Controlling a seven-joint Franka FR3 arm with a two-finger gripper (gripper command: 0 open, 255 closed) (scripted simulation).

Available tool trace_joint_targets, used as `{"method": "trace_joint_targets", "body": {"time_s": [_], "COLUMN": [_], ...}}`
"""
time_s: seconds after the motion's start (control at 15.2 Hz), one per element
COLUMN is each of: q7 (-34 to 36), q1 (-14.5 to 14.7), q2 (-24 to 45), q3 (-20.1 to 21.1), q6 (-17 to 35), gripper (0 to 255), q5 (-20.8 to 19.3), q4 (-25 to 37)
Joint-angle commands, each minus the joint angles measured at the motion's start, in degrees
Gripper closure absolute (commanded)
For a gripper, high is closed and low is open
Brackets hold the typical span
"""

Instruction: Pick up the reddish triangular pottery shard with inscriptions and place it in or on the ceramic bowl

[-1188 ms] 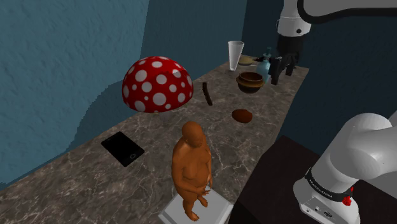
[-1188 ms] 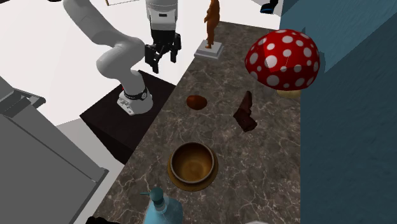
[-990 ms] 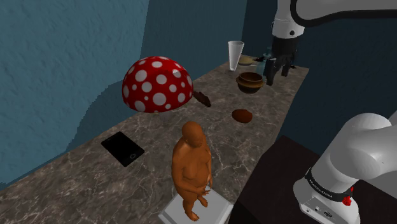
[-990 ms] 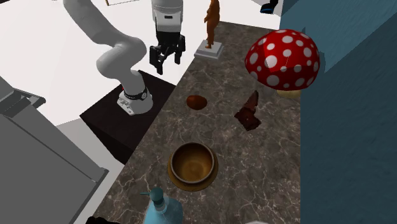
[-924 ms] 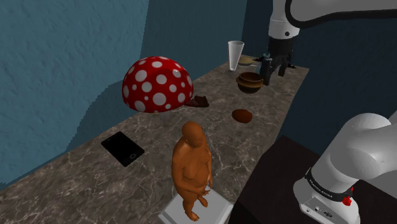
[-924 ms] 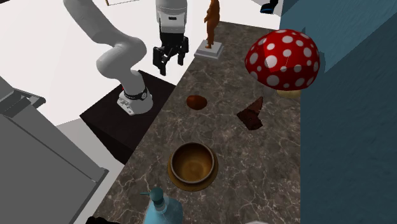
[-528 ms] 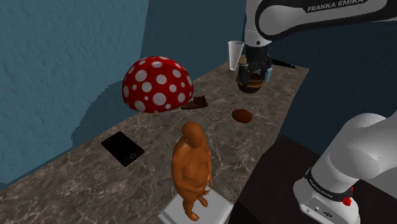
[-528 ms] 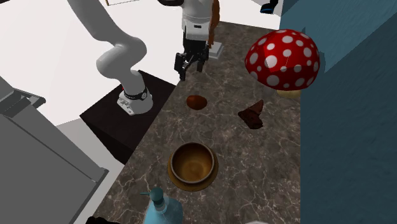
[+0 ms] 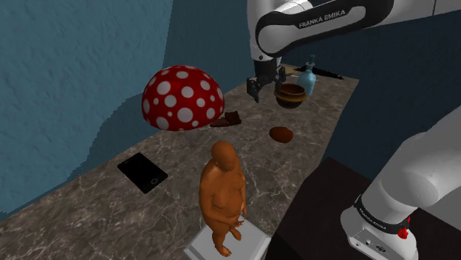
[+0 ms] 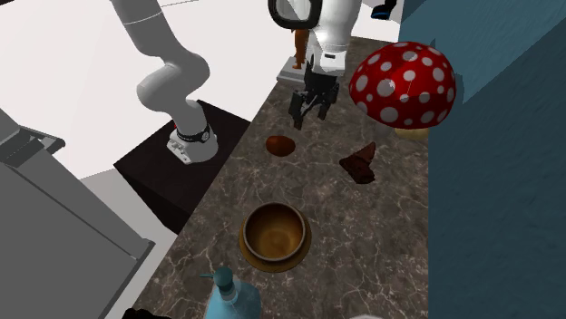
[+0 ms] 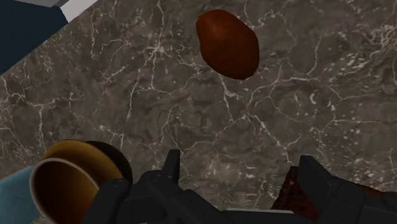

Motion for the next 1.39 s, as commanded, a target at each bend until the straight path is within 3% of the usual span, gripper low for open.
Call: {"method": "trace_joint_targets", "body": {"time_s": [0.0, 0.73, 1.32], "q7": [3.79, 18.31, 18.89], "q1": [-0.15, 2.38, 1.48], "q2": [5.08, 31.02, 31.67], "q3": [1.2, 2.04, 1.4], "q6": [1.18, -2.03, 3.36], "gripper": [0, 0, 0], "q5": [-1.63, -11.45, -12.14], "q4": [3.49, 29.55, 24.91]}}
